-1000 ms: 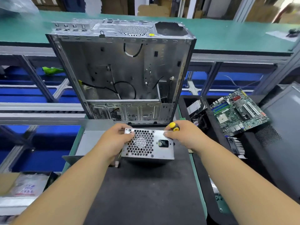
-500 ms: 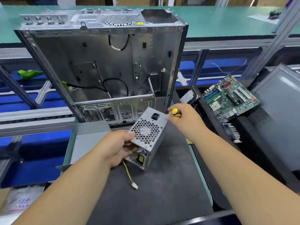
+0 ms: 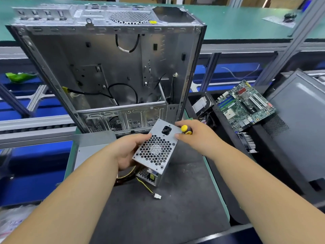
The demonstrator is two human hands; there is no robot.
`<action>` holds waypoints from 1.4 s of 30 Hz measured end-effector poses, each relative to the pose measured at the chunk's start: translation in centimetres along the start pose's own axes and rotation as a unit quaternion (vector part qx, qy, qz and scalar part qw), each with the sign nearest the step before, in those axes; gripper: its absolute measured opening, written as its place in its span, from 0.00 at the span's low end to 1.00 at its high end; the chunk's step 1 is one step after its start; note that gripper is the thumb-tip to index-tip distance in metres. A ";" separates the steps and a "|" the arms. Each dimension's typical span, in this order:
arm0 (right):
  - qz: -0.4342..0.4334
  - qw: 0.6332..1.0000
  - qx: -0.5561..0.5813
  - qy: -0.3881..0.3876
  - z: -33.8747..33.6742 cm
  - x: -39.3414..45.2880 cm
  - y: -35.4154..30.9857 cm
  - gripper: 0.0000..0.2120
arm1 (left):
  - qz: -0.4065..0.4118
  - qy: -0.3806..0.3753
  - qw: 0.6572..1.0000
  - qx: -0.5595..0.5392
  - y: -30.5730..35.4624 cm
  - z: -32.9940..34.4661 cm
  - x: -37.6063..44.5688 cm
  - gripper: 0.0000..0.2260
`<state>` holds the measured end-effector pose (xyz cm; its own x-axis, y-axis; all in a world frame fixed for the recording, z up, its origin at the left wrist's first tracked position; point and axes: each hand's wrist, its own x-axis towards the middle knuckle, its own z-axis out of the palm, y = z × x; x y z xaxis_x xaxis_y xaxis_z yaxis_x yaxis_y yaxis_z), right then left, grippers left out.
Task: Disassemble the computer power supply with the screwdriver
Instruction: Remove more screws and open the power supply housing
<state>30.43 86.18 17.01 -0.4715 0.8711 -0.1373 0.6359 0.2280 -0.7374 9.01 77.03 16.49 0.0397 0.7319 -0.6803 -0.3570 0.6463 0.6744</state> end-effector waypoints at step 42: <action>-0.064 0.906 -0.406 -0.103 0.7 -1.6 -6.9 0.07 | -0.020 -0.054 0.997 0.043 1.4 -0.6 2.2 0.08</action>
<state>26.37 82.90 21.87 -0.6240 0.7345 -0.2667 0.7682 0.6391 -0.0373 8.07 79.43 15.82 0.1535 0.7217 -0.6750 -0.2725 0.6875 0.6732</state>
